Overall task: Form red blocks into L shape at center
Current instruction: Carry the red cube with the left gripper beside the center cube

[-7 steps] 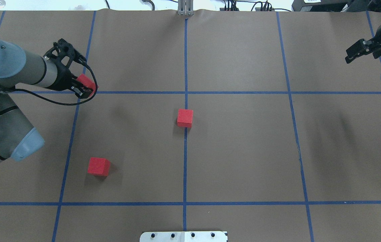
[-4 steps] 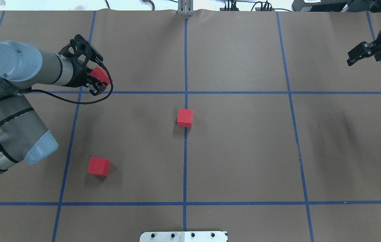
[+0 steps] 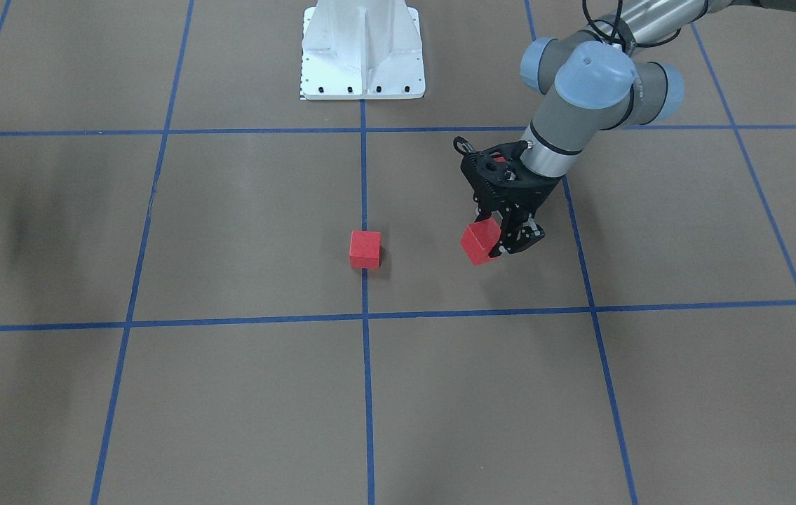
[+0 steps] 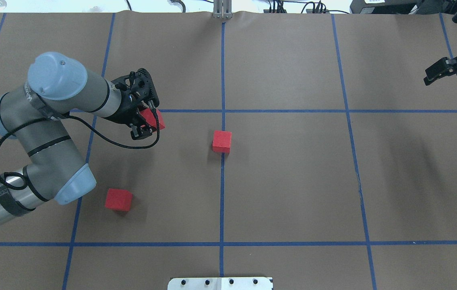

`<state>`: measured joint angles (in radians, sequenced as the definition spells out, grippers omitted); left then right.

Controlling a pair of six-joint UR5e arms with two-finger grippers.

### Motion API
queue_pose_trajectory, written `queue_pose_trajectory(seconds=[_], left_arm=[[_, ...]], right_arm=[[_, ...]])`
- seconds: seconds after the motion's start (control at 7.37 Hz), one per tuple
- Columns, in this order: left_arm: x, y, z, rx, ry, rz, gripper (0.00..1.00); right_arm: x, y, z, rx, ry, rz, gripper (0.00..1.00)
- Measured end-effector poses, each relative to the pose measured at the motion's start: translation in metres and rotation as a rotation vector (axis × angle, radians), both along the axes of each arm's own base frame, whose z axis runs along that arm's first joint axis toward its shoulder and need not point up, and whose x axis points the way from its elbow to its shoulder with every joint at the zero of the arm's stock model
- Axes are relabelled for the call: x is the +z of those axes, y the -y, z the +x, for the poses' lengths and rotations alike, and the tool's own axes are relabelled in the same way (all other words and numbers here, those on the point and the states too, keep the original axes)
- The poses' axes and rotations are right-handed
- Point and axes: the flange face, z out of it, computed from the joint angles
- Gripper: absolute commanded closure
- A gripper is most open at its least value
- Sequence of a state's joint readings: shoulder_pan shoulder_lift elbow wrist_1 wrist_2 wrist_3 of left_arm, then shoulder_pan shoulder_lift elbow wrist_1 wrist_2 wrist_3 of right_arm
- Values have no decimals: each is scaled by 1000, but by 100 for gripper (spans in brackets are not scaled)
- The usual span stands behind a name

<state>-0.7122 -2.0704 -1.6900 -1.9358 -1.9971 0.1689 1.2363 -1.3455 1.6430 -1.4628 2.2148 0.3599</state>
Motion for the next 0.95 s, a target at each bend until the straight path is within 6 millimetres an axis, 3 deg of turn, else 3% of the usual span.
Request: queue_pose_trajectory(seconds=[0.41,0.68,0.95], left_arm=[[-40,33,40,237,126,218,100],[-50,33,76,319,142,283,100],[-48,25,96,351,145,286,100]], right_arm=[[4,-5,2,4,-1,-8,1],[5,-8,4,9,-1,-13,1],[7,-10,4,10,-2,-17,1]])
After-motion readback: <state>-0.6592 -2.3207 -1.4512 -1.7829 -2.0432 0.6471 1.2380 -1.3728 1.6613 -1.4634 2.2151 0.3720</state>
